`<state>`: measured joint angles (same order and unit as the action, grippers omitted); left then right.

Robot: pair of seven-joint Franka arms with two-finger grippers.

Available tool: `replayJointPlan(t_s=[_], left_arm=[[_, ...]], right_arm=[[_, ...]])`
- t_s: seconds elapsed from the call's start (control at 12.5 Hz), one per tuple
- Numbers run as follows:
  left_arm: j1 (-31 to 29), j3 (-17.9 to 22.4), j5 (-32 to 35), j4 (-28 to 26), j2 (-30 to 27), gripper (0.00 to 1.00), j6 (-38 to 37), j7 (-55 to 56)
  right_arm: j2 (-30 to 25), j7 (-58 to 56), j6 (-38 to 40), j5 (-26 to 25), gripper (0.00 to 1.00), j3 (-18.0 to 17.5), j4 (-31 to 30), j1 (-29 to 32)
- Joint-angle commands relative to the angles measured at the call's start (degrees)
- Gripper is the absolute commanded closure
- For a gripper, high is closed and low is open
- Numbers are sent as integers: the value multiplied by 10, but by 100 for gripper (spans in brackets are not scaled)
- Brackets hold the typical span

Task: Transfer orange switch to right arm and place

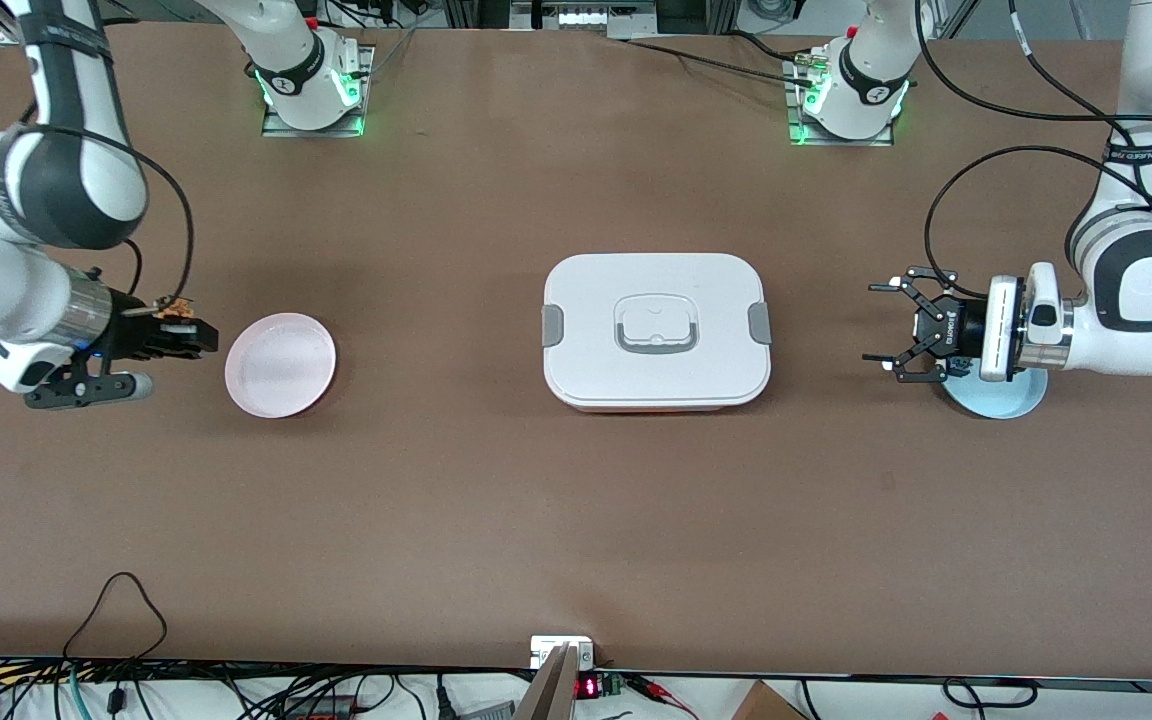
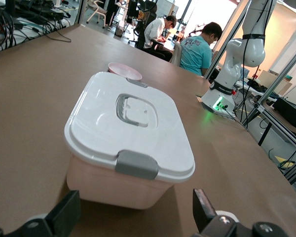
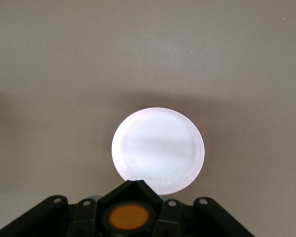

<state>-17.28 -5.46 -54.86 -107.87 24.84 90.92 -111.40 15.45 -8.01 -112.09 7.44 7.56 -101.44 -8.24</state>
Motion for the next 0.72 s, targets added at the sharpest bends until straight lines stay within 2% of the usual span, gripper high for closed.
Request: replayJointPlan(t_s=[0.0,0.24,0.32,0.64], left_arm=[[-7,1,40,1,8,0,33,33],[-15,4,119,5,3,0,59,113],[-14,15,144,13,-1,0,59,139],[-14,17,250,70,-25,0,59,251]], right_arm=[[-10,15,-88,-15,100,-3,-75,-11],[22,22,-187,-9,100,-4,-125,-17],[32,34,-204,-9,100,-4,-130,-23],[60,36,-290,-9,100,-4,-178,-32]])
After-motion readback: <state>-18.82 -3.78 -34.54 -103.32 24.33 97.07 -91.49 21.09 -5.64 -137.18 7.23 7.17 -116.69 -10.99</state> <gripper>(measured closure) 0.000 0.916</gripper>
